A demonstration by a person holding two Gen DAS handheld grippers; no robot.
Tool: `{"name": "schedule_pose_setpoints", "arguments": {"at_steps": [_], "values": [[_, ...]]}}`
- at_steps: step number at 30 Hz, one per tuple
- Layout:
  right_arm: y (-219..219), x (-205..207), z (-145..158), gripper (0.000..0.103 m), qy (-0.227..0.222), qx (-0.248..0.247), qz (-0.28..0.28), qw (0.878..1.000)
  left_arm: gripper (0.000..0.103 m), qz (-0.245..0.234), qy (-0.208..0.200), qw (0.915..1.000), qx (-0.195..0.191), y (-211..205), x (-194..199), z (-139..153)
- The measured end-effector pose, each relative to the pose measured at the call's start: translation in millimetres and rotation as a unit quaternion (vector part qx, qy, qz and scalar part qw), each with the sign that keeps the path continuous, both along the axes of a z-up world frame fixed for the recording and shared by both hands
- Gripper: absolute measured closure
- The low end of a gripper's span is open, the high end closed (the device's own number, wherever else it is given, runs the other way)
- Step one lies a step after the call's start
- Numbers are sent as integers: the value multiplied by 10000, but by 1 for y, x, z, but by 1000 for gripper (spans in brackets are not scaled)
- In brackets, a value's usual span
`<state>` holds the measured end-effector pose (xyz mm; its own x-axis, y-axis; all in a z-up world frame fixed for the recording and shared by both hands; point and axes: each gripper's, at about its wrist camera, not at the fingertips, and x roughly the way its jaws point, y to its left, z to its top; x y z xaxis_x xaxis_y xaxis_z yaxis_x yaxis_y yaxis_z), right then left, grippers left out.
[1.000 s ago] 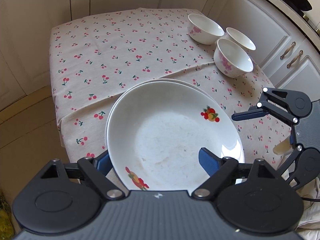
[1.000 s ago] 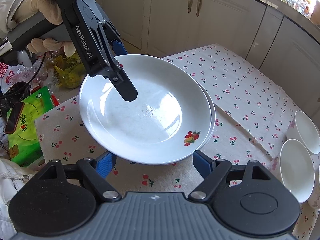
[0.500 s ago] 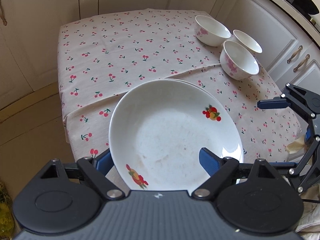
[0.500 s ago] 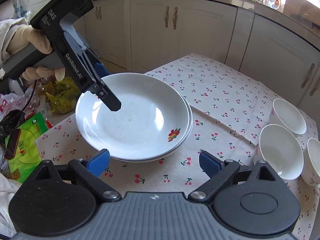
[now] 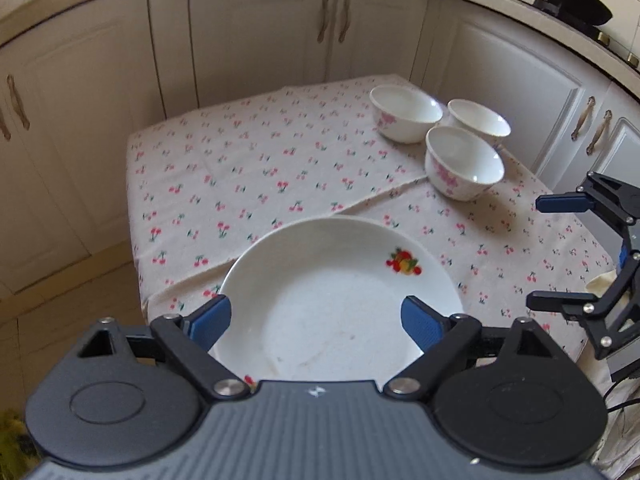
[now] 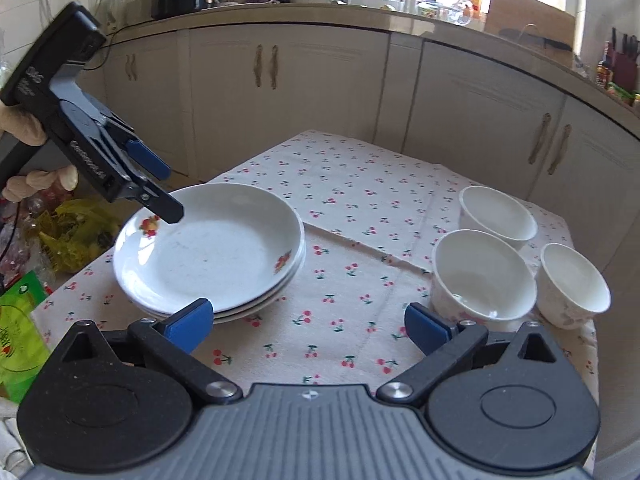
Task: Organize plates and bowls
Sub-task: 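Open the left gripper and pull it back from the plate stack, then move the left gripper to a white bowl and grip its rim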
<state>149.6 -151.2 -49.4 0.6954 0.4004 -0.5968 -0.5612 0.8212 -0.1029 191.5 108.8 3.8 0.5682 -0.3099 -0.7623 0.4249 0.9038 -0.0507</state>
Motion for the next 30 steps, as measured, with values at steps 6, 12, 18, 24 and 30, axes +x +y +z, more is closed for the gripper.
{"name": "schedule_pose_setpoints", "arguments": {"at_steps": [6,12,18,24,30], "values": [[-25,2,-8,0,-301,-160,-818,9961,6,-436,-677,9960,-382,-45,-2,11],[-43,10,-11,0,-431,-267,-1123,9924,6,-853,-702,9930,-422,-90,15,10],[-58,23,-19,0,-398,-188,-1251,9912,6,-1116,-744,9907,-222,-128,38,10],[-68,40,-28,0,-387,-124,-1292,9908,6,-1249,-648,9900,-54,-165,70,0],[-70,61,-37,0,-356,-62,-1246,9916,6,-1343,-403,9901,52,-188,104,-13]]}}
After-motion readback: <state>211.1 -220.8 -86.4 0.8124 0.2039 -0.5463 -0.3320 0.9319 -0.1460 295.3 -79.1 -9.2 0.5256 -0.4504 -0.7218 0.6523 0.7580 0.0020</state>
